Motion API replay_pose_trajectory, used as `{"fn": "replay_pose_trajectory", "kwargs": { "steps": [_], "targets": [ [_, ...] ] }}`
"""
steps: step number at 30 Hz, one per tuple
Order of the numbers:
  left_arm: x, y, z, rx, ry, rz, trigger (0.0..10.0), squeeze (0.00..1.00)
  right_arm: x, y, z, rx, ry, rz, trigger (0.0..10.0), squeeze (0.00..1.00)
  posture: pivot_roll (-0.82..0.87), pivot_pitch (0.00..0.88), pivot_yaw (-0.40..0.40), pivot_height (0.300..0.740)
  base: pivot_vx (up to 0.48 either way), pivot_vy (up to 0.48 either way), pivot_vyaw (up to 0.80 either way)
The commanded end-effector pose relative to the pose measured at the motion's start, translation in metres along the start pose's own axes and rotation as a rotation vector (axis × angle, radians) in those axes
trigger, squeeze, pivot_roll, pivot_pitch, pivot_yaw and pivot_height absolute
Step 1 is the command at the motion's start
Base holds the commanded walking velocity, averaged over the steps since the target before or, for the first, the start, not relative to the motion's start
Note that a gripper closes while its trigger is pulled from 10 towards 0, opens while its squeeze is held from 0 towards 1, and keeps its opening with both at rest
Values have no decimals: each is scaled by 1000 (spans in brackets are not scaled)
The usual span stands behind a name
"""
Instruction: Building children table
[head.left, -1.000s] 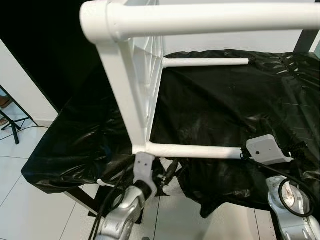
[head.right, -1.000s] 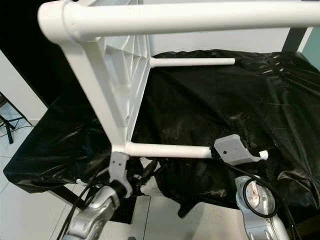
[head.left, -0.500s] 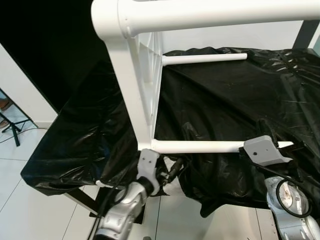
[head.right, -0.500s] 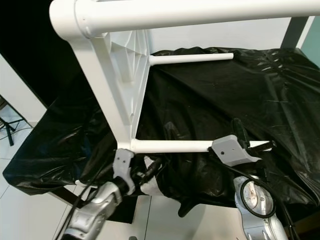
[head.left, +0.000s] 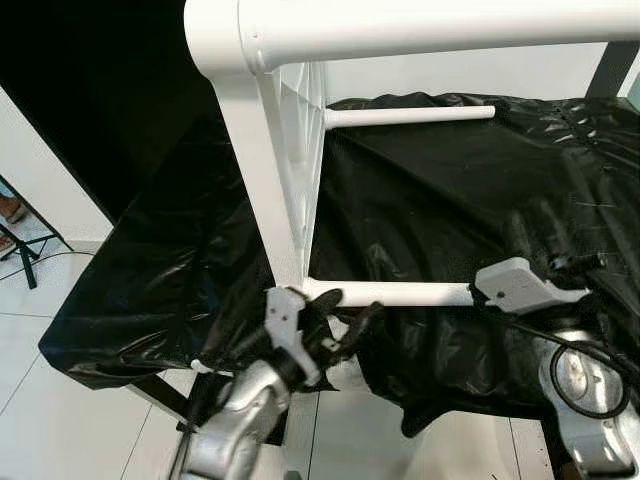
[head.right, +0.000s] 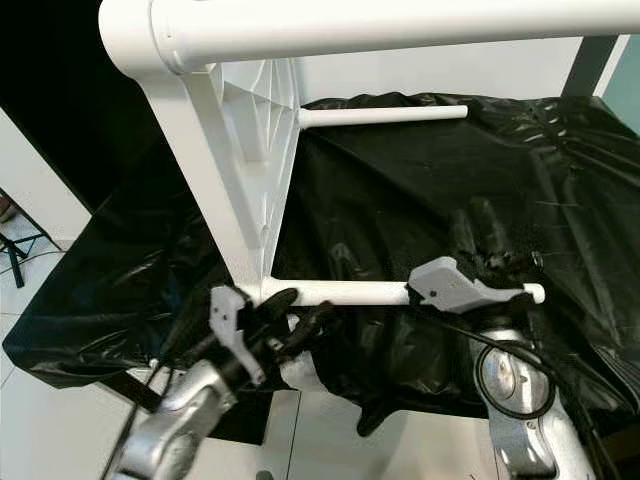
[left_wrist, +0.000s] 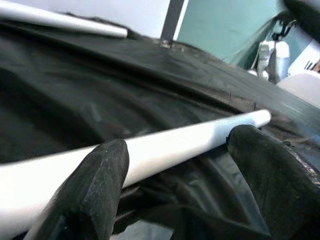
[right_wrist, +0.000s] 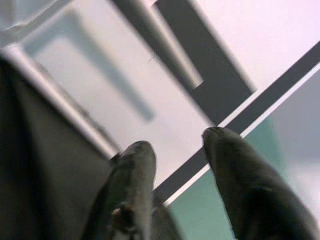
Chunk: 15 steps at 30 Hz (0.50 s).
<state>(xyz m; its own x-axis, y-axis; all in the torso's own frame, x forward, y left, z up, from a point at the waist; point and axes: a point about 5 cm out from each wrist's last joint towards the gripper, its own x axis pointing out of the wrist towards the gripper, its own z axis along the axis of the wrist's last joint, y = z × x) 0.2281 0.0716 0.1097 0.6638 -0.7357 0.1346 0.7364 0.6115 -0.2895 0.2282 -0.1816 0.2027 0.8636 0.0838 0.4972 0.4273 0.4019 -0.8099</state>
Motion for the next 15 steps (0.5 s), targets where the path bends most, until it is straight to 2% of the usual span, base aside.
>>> {"fn": "replay_pose_trajectory", "kwargs": {
  "steps": [1, 5, 9, 10, 11, 15],
  "targets": [
    [-9, 10, -9, 24, 51, 23, 10000, 0, 1, -3, 5, -29, -38, -14, 10000, 1000, 82, 0, 71, 740, 0, 0, 0],
    [-14, 14, -16, 23, 82, 37, 10000, 0, 2, -5, 7, -53, -61, -21, 10000, 1000, 77, 0, 71, 740, 0, 0, 0],
    [-9, 15, -18, 29, 88, 40, 10000, 0, 2, -8, 7, -73, -59, -46, 10000, 1000, 76, 0, 68, 740, 0, 0, 0],
    [-5, 15, -18, 33, 87, 39, 10000, 0, 2, -10, 7, -80, -57, -59, 10000, 0, 77, 0, 67, 740, 0, 0, 0],
    [-5, 15, -18, 33, 87, 39, 10000, 0, 2, -10, 7, -80, -57, -59, 10000, 0, 77, 0, 67, 740, 0, 0, 0],
    [10, 14, -17, 52, 64, 45, 10000, 0, 10, -17, 8, -93, -64, -95, 10000, 0, 65, 0, 67, 740, 0, 0, 0]
  ]
}}
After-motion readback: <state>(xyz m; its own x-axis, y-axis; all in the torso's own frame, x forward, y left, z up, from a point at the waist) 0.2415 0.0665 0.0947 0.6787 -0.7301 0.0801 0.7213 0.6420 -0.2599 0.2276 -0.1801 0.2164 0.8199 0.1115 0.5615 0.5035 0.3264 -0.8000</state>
